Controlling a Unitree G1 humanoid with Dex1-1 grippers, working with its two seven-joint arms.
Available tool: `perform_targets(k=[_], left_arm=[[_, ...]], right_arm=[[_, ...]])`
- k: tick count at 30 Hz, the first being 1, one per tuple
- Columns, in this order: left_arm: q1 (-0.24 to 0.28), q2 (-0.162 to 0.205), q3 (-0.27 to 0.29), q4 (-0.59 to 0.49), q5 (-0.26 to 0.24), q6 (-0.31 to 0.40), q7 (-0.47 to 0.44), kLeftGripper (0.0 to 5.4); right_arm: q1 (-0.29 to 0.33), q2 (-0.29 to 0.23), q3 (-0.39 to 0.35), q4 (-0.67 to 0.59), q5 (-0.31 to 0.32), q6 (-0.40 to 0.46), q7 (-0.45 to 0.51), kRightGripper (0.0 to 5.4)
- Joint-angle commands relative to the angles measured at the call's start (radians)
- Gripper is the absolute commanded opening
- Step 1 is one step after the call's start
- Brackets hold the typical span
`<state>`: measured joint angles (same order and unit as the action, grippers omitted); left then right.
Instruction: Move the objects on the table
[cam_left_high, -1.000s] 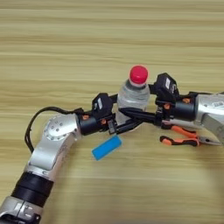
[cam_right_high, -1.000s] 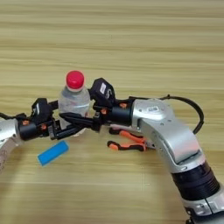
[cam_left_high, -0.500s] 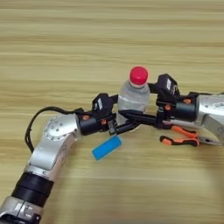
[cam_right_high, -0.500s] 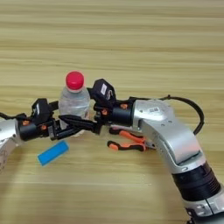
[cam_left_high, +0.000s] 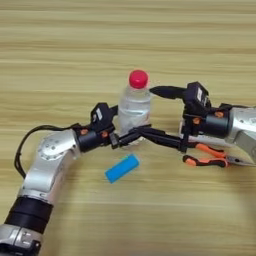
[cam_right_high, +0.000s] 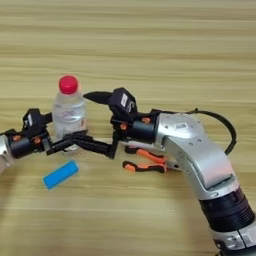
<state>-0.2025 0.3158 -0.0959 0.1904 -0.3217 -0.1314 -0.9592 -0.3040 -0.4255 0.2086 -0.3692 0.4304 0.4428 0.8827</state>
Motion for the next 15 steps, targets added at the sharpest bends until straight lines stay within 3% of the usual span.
perform_targets(k=[1, 10, 15], left_arm=[[-0.02, 0.005, 0.057, 0.011, -0.017, -0.041, 0.022, 3.13], [-0.038, 0.009, 0.087, 0.138, 0.049, -0.097, 0.094, 3.13], [-0.052, -0.009, 0.065, 0.193, 0.145, -0.112, 0.194, 3.13]], right_arm=[[0.003, -0.021, -0.026, -0.009, 0.011, -0.012, 0.006, 5.4], [0.002, -0.021, -0.029, -0.006, 0.01, -0.015, 0.006, 5.4], [0.003, -0.02, -0.028, -0.005, 0.008, -0.017, 0.004, 5.4]])
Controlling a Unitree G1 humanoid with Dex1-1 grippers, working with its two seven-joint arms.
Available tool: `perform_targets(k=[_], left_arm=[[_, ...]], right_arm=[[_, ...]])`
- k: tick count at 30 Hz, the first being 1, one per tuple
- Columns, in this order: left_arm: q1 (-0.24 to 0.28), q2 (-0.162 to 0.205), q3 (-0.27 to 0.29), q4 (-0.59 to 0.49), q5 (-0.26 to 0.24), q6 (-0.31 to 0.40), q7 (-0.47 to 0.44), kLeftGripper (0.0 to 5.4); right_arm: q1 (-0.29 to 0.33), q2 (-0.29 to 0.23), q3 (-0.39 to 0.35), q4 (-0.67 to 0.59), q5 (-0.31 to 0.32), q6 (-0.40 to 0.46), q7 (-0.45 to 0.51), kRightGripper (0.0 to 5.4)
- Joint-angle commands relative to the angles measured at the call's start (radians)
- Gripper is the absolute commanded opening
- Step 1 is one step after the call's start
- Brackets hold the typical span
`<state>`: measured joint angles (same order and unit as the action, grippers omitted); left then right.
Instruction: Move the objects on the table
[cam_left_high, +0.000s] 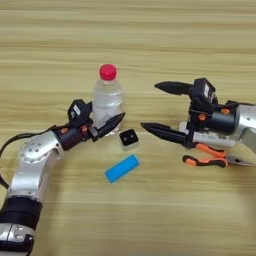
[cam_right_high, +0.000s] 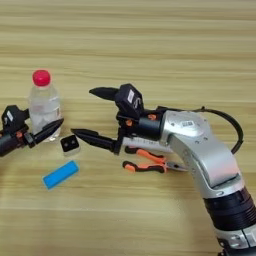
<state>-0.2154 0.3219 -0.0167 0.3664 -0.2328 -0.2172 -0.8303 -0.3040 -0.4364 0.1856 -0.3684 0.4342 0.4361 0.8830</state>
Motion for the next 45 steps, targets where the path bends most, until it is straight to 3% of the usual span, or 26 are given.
perform_targets(k=[1, 5, 12, 26, 34, 44, 45], left_arm=[[-0.04, -0.022, -0.015, 0.017, 0.064, -0.018, 0.083, 3.13], [-0.045, -0.036, -0.015, 0.028, 0.089, -0.016, 0.127, 3.13], [-0.027, -0.056, -0.027, 0.03, 0.084, -0.028, 0.139, 3.13], [-0.007, -0.06, -0.055, 0.048, 0.135, -0.041, 0.159, 3.13], [0.022, -0.078, -0.059, 0.026, 0.155, -0.001, 0.216, 3.13], [0.046, -0.087, -0.054, -0.005, 0.146, 0.032, 0.251, 3.13], [0.046, -0.087, -0.054, -0.005, 0.146, 0.033, 0.251, 3.49]], right_arm=[[0.003, -0.008, -0.005, -0.006, 0.004, -0.011, 0.003, 5.4], [0.003, -0.006, -0.004, -0.003, 0.004, -0.016, 0.001, 5.4], [0.007, -0.005, -0.006, -0.006, 0.005, -0.021, -0.003, 5.4], [0.011, -0.008, -0.011, -0.008, 0.007, -0.027, -0.001, 5.4], [0.013, -0.007, -0.012, -0.011, 0.008, -0.03, -0.001, 5.4], [0.013, -0.006, -0.013, -0.011, 0.01, -0.036, -0.001, 5.4], [0.013, -0.006, -0.012, -0.009, 0.009, -0.038, -0.002, 5.4]])
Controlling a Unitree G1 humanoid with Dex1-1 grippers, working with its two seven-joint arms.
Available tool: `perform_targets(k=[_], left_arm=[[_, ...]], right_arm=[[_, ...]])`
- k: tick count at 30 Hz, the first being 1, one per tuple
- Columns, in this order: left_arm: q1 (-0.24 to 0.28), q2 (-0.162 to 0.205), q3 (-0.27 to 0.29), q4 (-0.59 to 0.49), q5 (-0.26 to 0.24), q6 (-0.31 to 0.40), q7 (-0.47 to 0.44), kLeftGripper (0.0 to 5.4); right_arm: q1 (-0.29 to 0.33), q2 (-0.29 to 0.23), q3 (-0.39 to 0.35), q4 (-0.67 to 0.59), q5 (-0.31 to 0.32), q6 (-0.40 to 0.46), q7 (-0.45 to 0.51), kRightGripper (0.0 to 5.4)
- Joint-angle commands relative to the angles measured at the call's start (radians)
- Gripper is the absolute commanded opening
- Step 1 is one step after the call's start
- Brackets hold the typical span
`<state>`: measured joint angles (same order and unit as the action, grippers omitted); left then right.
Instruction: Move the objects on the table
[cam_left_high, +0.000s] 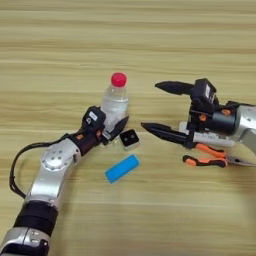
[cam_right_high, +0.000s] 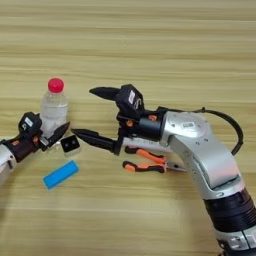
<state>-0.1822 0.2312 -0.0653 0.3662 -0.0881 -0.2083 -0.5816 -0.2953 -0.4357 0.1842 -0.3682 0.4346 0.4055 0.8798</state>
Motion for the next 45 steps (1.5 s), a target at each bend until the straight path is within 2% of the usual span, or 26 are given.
perform_targets(k=[1, 18, 21, 27, 36, 39, 45], left_arm=[[0.013, 0.004, -0.006, -0.005, 0.002, 0.026, 0.002, 3.5], [0.01, 0.002, -0.011, -0.005, 0.004, 0.025, -0.001, 5.31], [0.01, -0.004, -0.002, -0.013, -0.009, -0.002, -0.001, 5.39], [0.017, -0.015, 0.037, -0.099, -0.099, -0.071, -0.04, 5.39], [0.055, 0.034, 0.072, -0.251, -0.204, -0.075, -0.128, 5.39], [0.056, 0.031, 0.088, -0.298, -0.244, -0.072, -0.132, 5.39], [0.037, -0.004, 0.15, -0.405, -0.362, -0.071, -0.096, 5.39]], right_arm=[[0.004, -0.007, -0.011, -0.009, 0.009, -0.009, 0.002, 5.4], [0.006, -0.007, -0.016, -0.005, 0.01, -0.015, 0.004, 5.4], [0.007, -0.007, -0.017, -0.003, 0.01, -0.017, 0.004, 5.4], [0.008, -0.006, -0.02, -0.001, 0.011, -0.018, 0.005, 5.4], [0.003, 0.0, -0.035, 0.008, 0.012, -0.023, -0.001, 5.4], [0.0, -0.001, -0.04, 0.01, 0.013, -0.025, 0.001, 5.4], [-0.002, 0.006, -0.054, 0.018, 0.016, -0.035, -0.01, 5.4]])
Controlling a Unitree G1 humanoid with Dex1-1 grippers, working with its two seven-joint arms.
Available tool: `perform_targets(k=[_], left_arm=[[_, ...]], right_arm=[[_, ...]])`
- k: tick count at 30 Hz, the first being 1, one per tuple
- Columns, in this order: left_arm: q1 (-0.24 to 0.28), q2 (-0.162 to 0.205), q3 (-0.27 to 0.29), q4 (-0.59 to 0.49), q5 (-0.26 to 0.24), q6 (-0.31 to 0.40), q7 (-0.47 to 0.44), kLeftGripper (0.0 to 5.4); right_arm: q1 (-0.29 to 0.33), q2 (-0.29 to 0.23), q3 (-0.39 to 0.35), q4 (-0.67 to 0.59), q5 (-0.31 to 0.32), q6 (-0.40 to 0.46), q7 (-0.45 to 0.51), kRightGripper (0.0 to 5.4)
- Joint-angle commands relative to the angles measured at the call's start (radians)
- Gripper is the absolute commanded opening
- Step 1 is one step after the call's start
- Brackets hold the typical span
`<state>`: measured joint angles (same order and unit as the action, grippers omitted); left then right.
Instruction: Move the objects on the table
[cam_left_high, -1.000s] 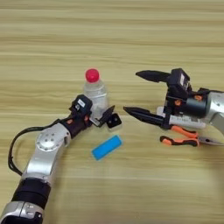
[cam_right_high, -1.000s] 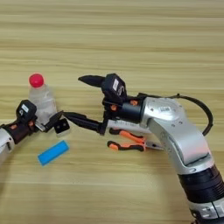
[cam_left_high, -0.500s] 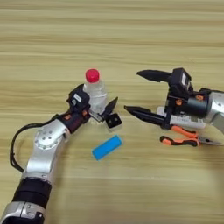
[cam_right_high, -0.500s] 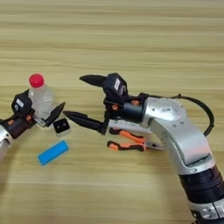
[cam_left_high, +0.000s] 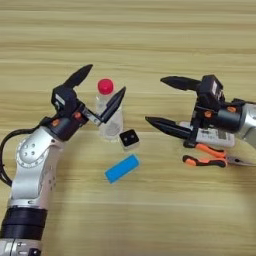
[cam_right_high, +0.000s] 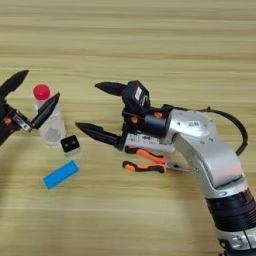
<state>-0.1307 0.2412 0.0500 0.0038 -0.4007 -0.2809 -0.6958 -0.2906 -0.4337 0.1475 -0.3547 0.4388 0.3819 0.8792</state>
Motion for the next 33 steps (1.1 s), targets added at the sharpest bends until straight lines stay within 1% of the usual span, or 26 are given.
perform_targets(k=[1, 2, 4, 7, 11, 14, 17, 20, 22, 24, 27, 30, 33], left_arm=[[-0.017, -0.016, 0.042, -0.053, -0.064, 0.003, 0.021, 5.39], [-0.018, -0.018, 0.048, -0.059, -0.071, 0.004, 0.025, 5.39], [-0.022, -0.019, 0.053, -0.053, -0.065, 0.007, 0.035, 5.39], [-0.026, -0.024, 0.051, -0.025, -0.049, 0.0, 0.043, 5.39], [-0.038, -0.03, 0.057, 0.013, -0.034, -0.013, 0.056, 5.39], [-0.056, -0.037, 0.068, 0.057, -0.001, -0.03, 0.088, 5.39], [-0.074, -0.046, 0.077, 0.107, 0.033, -0.054, 0.13, 5.39], [-0.101, -0.065, 0.092, 0.156, 0.087, -0.076, 0.22, 5.39], [-0.116, -0.074, 0.101, 0.191, 0.12, -0.089, 0.269, 5.39], [-0.132, -0.077, 0.111, 0.228, 0.167, -0.105, 0.33, 5.39], [-0.156, -0.08, 0.127, 0.27, 0.213, -0.105, 0.417, 5.39], [-0.187, -0.083, 0.157, 0.316, 0.223, -0.102, 0.492, 5.39], [-0.202, -0.08, 0.172, 0.341, 0.223, -0.114, 0.528, 5.39]], right_arm=[[-0.007, 0.009, -0.025, 0.009, 0.012, -0.015, -0.017, 5.4], [-0.007, 0.013, -0.033, 0.013, 0.012, -0.018, -0.026, 5.4], [-0.007, 0.024, -0.062, 0.025, 0.011, -0.03, -0.052, 5.4], [0.009, 0.025, -0.143, 0.055, 0.01, -0.063, -0.099, 5.4], [0.046, 0.02, -0.247, 0.13, -0.037, -0.136, -0.185, 5.4], [0.056, 0.04, -0.28, 0.191, -0.085, -0.218, -0.253, 5.4], [0.051, 0.055, -0.293, 0.242, -0.129, -0.291, -0.307, 5.4], [0.044, 0.071, -0.301, 0.305, -0.182, -0.375, -0.366, 5.4], [0.046, 0.076, -0.294, 0.338, -0.201, -0.403, -0.382, 5.4], [0.049, 0.075, -0.283, 0.363, -0.226, -0.438, -0.39, 5.4], [0.047, 0.082, -0.282, 0.386, -0.23, -0.46, -0.395, 5.4], [0.043, 0.083, -0.283, 0.402, -0.233, -0.476, -0.401, 5.4], [0.041, 0.083, -0.285, 0.409, -0.233, -0.482, -0.404, 5.4]])
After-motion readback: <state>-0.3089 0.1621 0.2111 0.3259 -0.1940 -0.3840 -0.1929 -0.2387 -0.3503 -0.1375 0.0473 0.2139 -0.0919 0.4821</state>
